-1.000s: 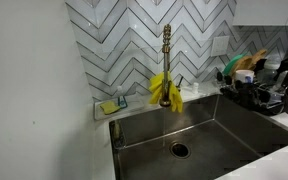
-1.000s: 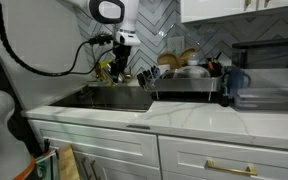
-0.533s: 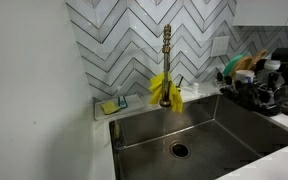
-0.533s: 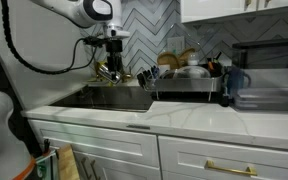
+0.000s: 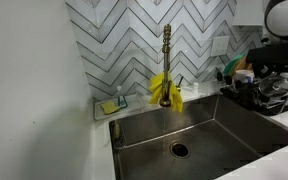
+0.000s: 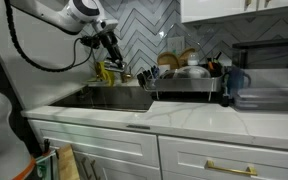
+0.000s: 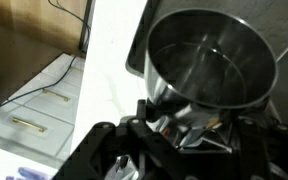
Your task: Pour the contents of the silver cup into the sink and then close the tap
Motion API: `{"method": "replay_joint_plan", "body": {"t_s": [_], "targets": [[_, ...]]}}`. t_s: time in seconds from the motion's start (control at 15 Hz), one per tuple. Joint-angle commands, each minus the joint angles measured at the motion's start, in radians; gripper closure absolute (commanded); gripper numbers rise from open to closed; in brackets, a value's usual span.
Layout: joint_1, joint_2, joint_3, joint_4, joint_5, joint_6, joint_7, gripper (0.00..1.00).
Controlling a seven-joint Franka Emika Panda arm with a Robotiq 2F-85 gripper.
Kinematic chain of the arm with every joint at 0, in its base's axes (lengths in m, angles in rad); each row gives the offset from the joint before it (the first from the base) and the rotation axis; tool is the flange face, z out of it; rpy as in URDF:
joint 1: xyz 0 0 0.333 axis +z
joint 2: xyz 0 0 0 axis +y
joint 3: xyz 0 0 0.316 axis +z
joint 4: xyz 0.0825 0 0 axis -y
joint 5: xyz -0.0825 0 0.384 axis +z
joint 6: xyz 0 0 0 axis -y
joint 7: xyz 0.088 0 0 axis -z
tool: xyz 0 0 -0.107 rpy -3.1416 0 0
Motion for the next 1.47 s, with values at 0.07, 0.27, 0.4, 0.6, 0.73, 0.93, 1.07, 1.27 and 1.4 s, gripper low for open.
{"method": "replay_joint_plan", "body": {"t_s": [0.07, 0.27, 0.4, 0.6, 0.73, 0.93, 1.07, 1.27, 1.4], "targets": [[0.011, -0.019, 0.029, -0.017, -0.177, 0.076, 0.156, 0.59], [0.016, -0.022, 0.056, -0.018, -0.303, 0.082, 0.243, 0.59], [0.022, -0.027, 0.076, -0.021, -0.415, 0.072, 0.315, 0.59], [0.044, -0.023, 0.086, -0.021, -0.556, 0.049, 0.414, 0.59], [0.061, -0.017, 0.09, -0.019, -0.642, 0.018, 0.47, 0.59], [0.095, -0.01, 0.085, -0.02, -0.739, -0.034, 0.531, 0.59], [0.117, -0.007, 0.082, -0.021, -0.783, -0.069, 0.561, 0.59], [0.15, 0.001, 0.063, -0.015, -0.778, -0.095, 0.569, 0.59], [0.164, 0.006, 0.028, -0.008, -0.706, -0.08, 0.523, 0.59]]}}
